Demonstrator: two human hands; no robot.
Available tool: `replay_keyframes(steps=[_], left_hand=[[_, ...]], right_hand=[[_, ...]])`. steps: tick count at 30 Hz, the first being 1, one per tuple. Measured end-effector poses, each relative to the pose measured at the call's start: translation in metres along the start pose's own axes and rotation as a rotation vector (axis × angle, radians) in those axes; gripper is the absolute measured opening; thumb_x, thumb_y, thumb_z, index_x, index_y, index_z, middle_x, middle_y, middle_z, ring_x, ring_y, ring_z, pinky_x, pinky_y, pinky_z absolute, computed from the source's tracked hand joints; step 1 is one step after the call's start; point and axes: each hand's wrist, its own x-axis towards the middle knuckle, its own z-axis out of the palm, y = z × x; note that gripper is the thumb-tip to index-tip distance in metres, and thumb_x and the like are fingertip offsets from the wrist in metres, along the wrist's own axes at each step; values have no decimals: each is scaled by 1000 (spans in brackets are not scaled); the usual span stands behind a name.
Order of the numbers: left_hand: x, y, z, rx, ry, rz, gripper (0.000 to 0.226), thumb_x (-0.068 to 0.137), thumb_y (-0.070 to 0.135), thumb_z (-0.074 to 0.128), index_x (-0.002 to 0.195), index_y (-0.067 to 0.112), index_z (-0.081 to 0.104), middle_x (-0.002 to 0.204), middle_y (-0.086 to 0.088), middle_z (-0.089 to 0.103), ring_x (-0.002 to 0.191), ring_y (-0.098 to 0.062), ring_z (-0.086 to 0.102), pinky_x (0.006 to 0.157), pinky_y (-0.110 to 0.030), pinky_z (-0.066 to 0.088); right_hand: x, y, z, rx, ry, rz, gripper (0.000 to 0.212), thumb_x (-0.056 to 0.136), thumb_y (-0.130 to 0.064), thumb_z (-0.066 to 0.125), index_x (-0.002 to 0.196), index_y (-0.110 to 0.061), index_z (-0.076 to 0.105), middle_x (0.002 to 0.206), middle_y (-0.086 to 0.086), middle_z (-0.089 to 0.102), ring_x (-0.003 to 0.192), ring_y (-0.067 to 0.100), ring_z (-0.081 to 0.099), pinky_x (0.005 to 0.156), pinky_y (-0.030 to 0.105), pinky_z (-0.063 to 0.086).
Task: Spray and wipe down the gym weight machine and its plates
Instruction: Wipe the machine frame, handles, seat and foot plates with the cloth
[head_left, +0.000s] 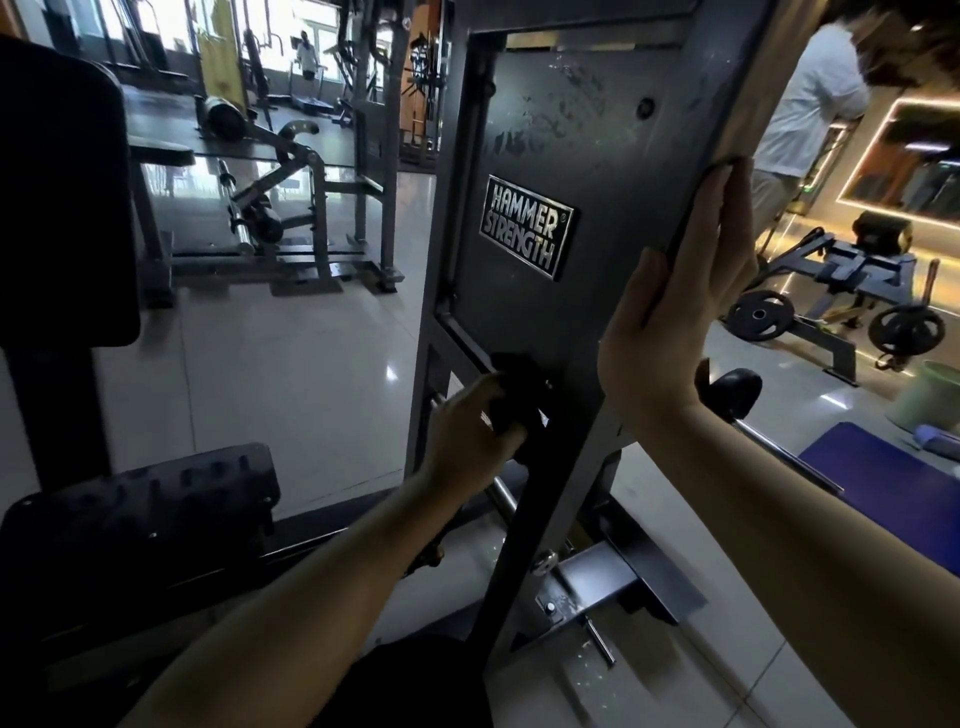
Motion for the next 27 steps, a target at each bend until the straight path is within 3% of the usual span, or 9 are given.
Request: replay_keyframes(steps=[4,7,11,13,16,19,22,24,27], left_hand=[[-27,3,6,-116,-103,6,41,82,34,70,123,32,66,107,21,71,93,8,68,84,-28,59],[-28,7,-3,-156,-114,4,46,76,35,67,123,36,66,111,20,72,98,5,69,89,-30,59],[-15,-1,-8,-190,-156,68,44,77,25,66,120,23,71,114,11,73,108,-6,69,94,-36,57],[-15,-2,-6,-186,-132,91,45,76,22,65,120,21,71,117,12,73,111,-4,67,98,-32,55],[-16,-3,-3,-75,-85,173,47,74,26,64,120,17,72,119,13,70,114,5,61,99,-10,43],[-8,-13,-4,29,-107,231,48,77,31,64,121,13,72,118,1,74,108,0,61,98,-3,37],[12,-29,-12,84,-77,132,43,79,18,75,121,12,72,111,-2,76,93,0,64,84,-3,41],[34,-44,-17,114,-32,59,36,84,14,77,120,14,71,100,-1,77,82,4,61,77,-12,49],[71,-63,-21,144,-26,-53,22,98,33,64,118,25,64,90,2,77,72,-7,71,69,-30,60]], right_hand=[[1,1,-3,21,-17,-19,49,102,3,47,149,12,35,157,32,30,144,43,32,116,51,28],[3,-4,-5,45,-20,-23,52,102,3,49,150,9,33,158,32,29,147,41,29,118,46,25],[4,-3,-5,52,-27,-37,51,102,3,49,150,12,34,157,33,28,147,41,30,117,48,27],[4,-3,-6,47,-21,-42,51,102,2,48,150,11,34,157,32,29,146,41,31,115,50,29],[4,-3,-5,62,-13,-40,51,101,2,48,149,12,34,157,32,30,145,42,32,114,53,29],[3,-3,-5,43,0,-37,50,102,1,46,148,14,35,156,34,31,144,44,32,116,53,28],[3,-1,-5,58,-6,-15,49,102,1,45,148,15,34,156,35,30,145,44,31,119,47,25],[1,-1,-3,58,-15,10,49,103,0,44,149,14,33,156,34,30,144,44,32,117,54,27],[1,-5,-4,71,3,-21,49,103,-1,44,148,15,34,154,34,32,142,43,34,113,57,29]])
